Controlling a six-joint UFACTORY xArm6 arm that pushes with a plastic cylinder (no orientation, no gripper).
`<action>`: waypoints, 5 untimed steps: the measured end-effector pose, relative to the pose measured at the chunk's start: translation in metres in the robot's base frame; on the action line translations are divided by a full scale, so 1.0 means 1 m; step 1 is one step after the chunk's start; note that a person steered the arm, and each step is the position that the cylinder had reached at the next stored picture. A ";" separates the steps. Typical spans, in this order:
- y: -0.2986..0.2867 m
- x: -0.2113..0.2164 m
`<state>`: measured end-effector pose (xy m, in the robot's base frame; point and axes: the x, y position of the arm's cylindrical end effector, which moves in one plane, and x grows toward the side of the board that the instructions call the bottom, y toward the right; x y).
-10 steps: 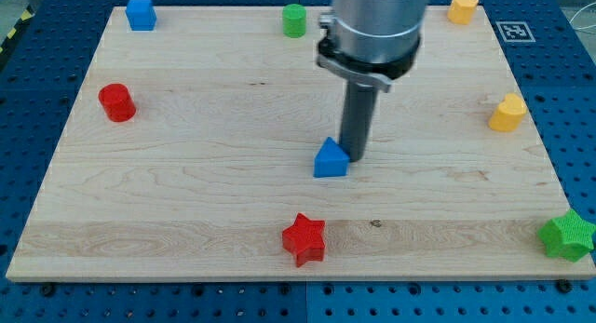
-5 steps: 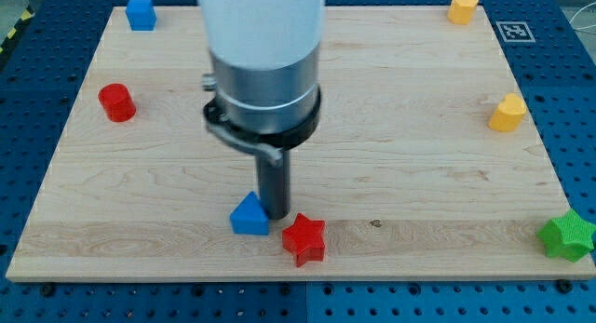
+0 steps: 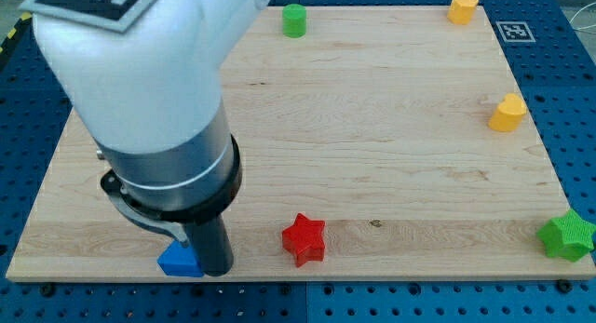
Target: Push blue triangle towards bottom left
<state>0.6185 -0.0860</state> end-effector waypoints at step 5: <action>-0.079 0.000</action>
<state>0.6186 -0.1647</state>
